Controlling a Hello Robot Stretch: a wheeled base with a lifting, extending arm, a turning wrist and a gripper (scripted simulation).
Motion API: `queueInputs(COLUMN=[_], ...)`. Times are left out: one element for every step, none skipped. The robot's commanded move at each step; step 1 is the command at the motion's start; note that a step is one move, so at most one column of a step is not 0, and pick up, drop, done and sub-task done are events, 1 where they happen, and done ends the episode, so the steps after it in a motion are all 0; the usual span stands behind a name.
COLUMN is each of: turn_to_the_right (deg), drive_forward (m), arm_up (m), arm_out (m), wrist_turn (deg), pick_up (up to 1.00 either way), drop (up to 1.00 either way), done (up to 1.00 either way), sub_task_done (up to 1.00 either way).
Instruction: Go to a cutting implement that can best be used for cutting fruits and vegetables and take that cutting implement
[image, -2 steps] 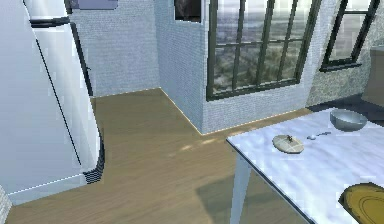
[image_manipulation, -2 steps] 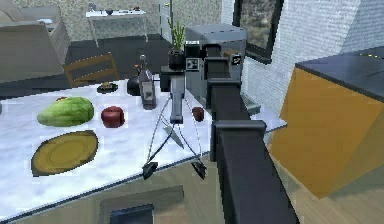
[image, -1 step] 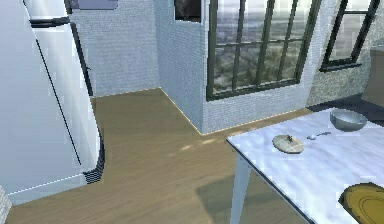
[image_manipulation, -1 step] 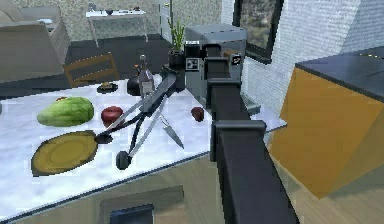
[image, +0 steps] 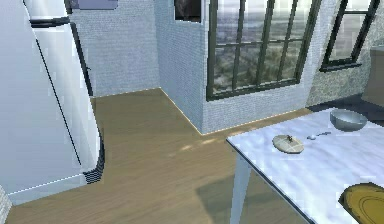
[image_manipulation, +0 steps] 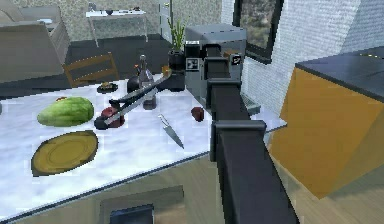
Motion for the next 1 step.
queueInputs(turn_to_the_right=[0.0], drive_forward=[0.0], arm_up=[0.0], arm_out=[0.0], wrist_turn=[45.0], pick_up=[0.0], drop=[0.0], done=[0.0], sub_task_done=[0.0])
